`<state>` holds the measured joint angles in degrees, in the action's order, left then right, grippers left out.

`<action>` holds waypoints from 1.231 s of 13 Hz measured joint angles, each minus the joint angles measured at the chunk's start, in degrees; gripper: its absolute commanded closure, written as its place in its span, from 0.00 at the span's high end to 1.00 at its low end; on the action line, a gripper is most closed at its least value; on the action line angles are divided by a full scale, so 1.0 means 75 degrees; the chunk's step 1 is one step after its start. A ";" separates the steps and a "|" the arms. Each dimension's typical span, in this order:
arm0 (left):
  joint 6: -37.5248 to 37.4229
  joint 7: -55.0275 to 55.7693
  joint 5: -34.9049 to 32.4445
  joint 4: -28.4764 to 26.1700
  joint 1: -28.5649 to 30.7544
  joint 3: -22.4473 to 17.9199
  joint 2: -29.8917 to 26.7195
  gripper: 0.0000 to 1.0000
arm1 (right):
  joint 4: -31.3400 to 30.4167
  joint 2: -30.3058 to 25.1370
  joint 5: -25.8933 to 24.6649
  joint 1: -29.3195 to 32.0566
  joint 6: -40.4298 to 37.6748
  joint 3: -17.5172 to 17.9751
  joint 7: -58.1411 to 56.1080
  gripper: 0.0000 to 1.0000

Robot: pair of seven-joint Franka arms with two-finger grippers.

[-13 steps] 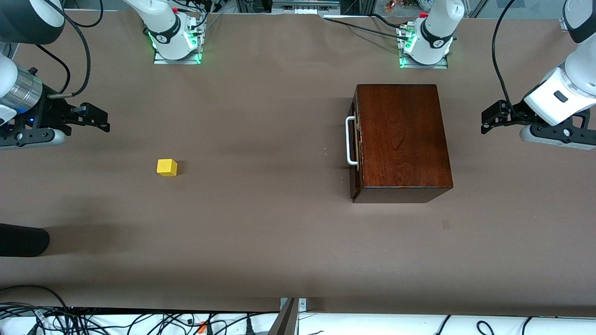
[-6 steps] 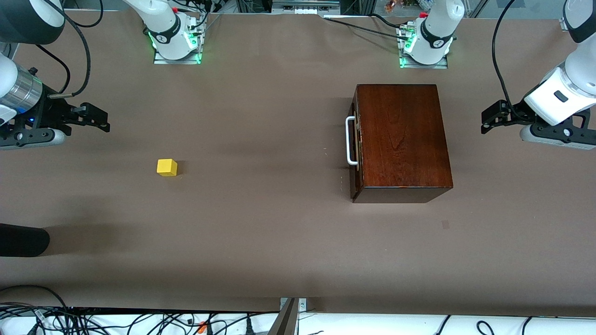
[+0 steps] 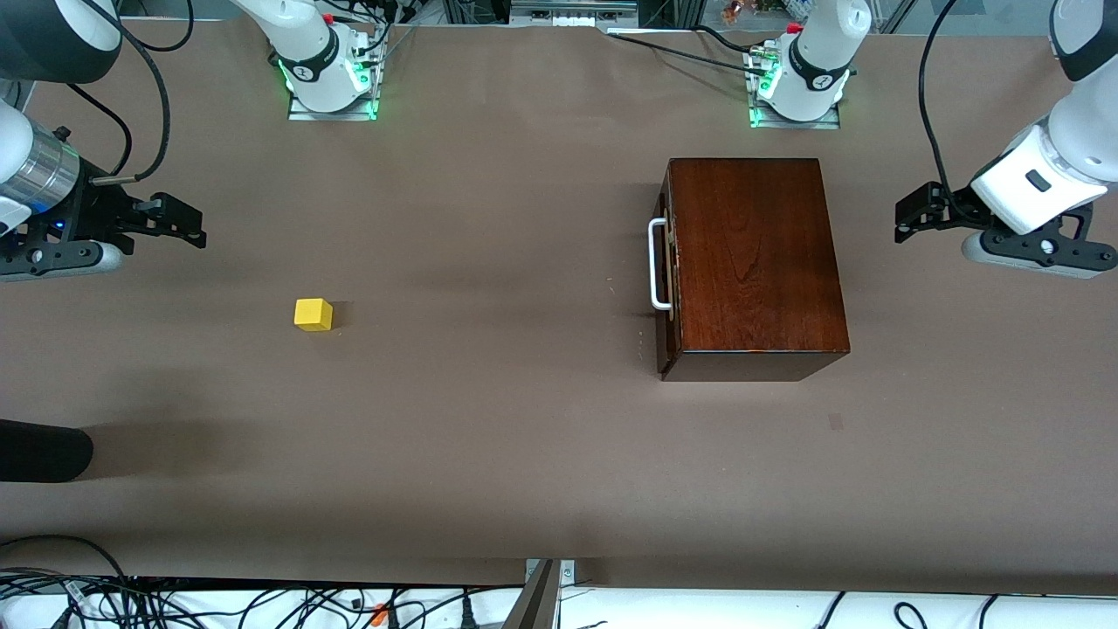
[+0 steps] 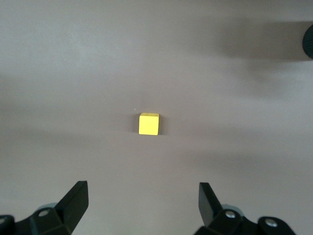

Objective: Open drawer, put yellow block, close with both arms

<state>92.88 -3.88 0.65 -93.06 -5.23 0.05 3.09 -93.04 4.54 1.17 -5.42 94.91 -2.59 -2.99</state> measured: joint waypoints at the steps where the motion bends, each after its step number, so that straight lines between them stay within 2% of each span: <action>1: -0.0084 -0.0037 0.0000 0.0000 -0.0036 0.0014 0.0076 1.00 | 0.0000 0.0000 0.0000 0.0000 0.0000 0.0000 0.0000 1.00; 3: -0.0176 -0.0150 0.0021 0.0000 -0.0169 0.0099 0.0333 1.00 | 0.0000 0.0000 0.0000 0.0001 0.0000 -0.0001 0.0000 1.00; 5: -0.0151 0.0307 0.0031 0.0009 -0.0631 0.0433 0.0646 1.00 | 0.0000 0.0001 0.0000 0.0003 0.0000 -0.0005 0.0000 1.00; 8: -0.0115 0.2110 0.0031 0.0240 -0.1939 0.0643 0.1051 1.00 | 0.0000 0.0004 0.0000 0.0003 0.0000 -0.0010 0.0000 1.00; 10: -0.0092 0.3043 0.0003 0.0631 -0.2693 0.0659 0.1582 1.00 | 0.0000 0.0004 0.0000 0.0003 0.0000 -0.0012 0.0000 1.00; 13: -0.0020 0.3980 -0.0652 0.1275 -0.3506 0.0657 0.2631 1.00 | 0.0000 0.0004 0.0000 0.0003 0.0000 -0.0014 0.0000 1.00; 16: 0.0621 0.5183 -0.1493 0.1447 -0.4298 0.0657 0.3372 1.00 | 0.0000 0.0004 0.0000 0.0003 0.0000 -0.0015 0.0000 1.00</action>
<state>97.54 34.99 -10.55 -82.21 -37.47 4.98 28.38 -93.03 4.57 1.17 -5.39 94.91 -2.71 -2.98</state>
